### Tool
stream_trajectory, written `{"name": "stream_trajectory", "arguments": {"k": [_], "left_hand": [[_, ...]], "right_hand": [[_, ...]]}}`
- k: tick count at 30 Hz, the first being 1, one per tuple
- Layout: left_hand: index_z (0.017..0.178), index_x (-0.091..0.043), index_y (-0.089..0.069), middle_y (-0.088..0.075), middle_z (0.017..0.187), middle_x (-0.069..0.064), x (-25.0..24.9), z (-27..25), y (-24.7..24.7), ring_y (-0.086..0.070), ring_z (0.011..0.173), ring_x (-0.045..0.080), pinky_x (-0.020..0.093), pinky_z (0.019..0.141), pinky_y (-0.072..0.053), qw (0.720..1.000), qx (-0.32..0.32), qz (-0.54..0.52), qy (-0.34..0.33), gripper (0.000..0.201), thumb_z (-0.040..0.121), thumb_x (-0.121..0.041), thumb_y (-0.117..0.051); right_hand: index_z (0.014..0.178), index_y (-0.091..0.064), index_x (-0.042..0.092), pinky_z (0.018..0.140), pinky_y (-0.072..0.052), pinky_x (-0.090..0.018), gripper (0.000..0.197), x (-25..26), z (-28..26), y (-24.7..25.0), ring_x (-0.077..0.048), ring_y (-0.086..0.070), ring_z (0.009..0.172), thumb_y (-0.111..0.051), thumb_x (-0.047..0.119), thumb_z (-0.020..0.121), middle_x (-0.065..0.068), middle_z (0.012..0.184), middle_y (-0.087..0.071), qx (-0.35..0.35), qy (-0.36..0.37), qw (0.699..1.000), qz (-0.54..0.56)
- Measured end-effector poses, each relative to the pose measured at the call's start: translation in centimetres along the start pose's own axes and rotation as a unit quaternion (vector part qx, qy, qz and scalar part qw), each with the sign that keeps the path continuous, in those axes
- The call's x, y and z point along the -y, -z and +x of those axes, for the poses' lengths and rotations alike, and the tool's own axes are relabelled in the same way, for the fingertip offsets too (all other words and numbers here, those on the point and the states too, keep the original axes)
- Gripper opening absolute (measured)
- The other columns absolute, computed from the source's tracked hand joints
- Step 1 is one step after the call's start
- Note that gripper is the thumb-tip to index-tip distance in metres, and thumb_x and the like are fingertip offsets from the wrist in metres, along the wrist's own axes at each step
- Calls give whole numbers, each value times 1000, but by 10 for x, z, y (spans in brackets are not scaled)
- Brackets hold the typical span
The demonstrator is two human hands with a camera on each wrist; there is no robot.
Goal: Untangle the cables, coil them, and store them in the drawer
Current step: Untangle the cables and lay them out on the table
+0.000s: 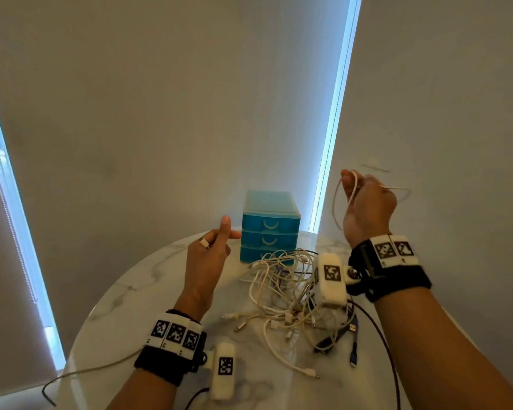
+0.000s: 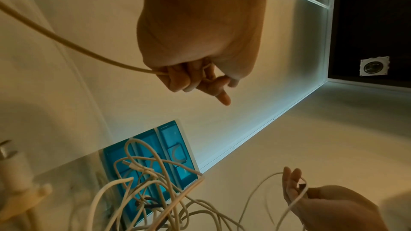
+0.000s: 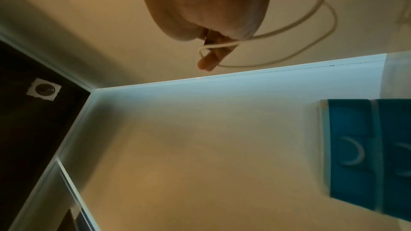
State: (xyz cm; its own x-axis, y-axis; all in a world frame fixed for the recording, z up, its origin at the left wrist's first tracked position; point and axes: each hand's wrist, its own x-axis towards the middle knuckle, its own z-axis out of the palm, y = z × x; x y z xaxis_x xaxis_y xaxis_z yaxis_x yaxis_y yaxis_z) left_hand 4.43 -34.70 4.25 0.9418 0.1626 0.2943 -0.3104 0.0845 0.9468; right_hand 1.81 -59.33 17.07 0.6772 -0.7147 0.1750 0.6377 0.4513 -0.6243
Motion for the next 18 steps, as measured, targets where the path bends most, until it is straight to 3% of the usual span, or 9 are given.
{"name": "stream_trajectory", "arguments": {"k": [4,6,7,9,10,11,13,15,18], "left_hand": [[76,-17,-68,-30,63,-2,-5,0,3,-22,55,12,30,53,-18,990,41,-136,0,69,101,-77,-42],[79,-19,-62,-28,65,-3,-7,0,5,-18,57,14,32,55,-13,975,58,-213,-14,69,100,-81,-37],[81,-20,-60,-29,65,-3,-7,-1,6,-18,57,14,33,55,-12,967,62,-245,-19,68,98,-81,-36],[86,-19,-57,-32,68,-2,-8,0,8,-19,58,14,33,56,-11,956,63,-284,-34,60,98,-74,-35],[89,-19,-56,-33,69,-2,-9,1,9,-20,59,14,33,56,-12,956,56,-285,-47,55,100,-68,-35],[93,-18,-55,-34,70,-2,-10,1,9,-21,59,13,31,55,-13,959,46,-273,-61,49,102,-62,-34],[100,-17,-55,-36,71,-4,-12,1,8,-24,59,10,27,54,-17,969,26,-232,-81,42,110,-51,-31],[103,-17,-57,-38,71,-7,-11,1,5,-27,60,8,25,54,-23,980,17,-184,-76,41,116,-43,-28],[109,-15,-64,-38,75,-7,-9,1,2,-29,63,7,23,56,-27,991,22,-122,-59,48,116,-46,-28]], "right_hand": [[117,-49,4,68,-59,-21,13,-34,6,-30,-16,-73,68,-40,7,109,-23,107,-74,-63,53,997,-10],[121,-47,4,74,-60,-26,24,-65,5,-47,-13,-74,70,-58,2,100,-29,112,-74,81,44,985,-143],[131,-47,3,85,-61,-32,42,-81,-2,-52,-13,-75,80,-68,5,95,-23,111,-76,216,16,937,-275],[150,-42,11,108,-53,-39,59,-104,-25,-48,-15,-73,106,-72,14,99,-2,108,-80,455,-27,706,-542],[155,-41,16,116,-46,-38,60,-112,-30,-46,-14,-70,117,-69,15,103,2,108,-81,505,-20,622,-598],[157,-42,22,120,-42,-38,57,-116,-34,-41,-12,-69,121,-64,14,105,5,109,-82,513,4,605,-609],[154,-46,30,117,-48,-45,47,-112,-38,-31,-7,-71,116,-54,15,110,9,110,-82,481,40,666,-569],[147,-48,33,108,-55,-42,36,-106,-39,-24,-3,-72,110,-46,19,114,13,111,-80,459,78,712,-525],[138,-45,23,83,-58,-24,27,-94,-51,-11,-8,-76,93,-44,11,114,-2,109,-79,514,41,723,-460]]}}
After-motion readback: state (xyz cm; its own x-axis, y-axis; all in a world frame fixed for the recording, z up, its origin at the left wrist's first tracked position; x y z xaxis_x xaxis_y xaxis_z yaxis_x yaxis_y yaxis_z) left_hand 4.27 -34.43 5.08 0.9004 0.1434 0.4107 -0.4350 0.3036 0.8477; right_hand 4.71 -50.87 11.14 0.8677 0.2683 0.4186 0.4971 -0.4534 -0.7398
